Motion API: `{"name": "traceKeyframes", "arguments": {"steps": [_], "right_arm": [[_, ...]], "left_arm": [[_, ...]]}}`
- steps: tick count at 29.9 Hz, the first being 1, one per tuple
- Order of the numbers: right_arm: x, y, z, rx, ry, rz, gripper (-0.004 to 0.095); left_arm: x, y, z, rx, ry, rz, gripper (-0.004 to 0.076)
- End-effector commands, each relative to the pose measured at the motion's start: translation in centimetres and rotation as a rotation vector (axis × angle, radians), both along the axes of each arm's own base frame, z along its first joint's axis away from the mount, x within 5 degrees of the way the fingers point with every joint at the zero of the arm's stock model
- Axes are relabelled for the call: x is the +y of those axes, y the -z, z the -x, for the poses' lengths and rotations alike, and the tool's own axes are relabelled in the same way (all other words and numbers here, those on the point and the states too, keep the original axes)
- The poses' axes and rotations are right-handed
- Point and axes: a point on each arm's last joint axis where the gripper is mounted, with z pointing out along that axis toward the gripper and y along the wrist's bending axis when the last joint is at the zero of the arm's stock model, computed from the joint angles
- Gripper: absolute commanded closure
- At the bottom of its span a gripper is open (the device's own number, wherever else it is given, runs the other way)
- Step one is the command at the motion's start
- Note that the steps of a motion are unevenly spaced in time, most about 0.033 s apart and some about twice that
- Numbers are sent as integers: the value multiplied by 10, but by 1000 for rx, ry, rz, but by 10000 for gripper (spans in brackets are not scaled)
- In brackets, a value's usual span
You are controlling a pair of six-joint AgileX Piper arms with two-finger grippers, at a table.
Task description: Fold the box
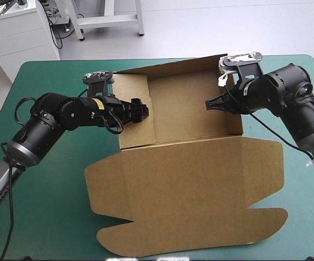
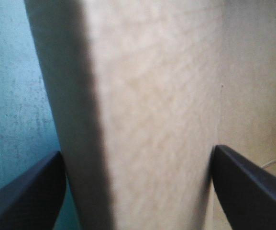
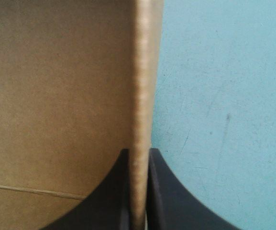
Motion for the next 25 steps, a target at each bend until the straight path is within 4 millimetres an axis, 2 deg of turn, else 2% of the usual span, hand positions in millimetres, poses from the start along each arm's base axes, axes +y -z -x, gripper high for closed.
{"name": "traceKeyframes", "arguments": {"steps": [1, 11, 14, 22, 25], "right_arm": [[-2, -26, 13, -106, -15, -79, 930], [-5, -25, 13, -103, -5, -50, 930], [-5, -24, 13, -95, -4, -45, 930], [-6, -24, 14, -90, -2, -38, 930], [-6, -24, 14, -86, -1, -36, 930]], "left_arm": [[3, -31, 11, -116, -8, 87, 138], [6, -36, 16, -124, -6, 87, 139], [8, -40, 19, -143, -6, 95, 165], [12, -48, 27, -158, -3, 116, 360], [12, -49, 28, -167, 5, 109, 526]]}}
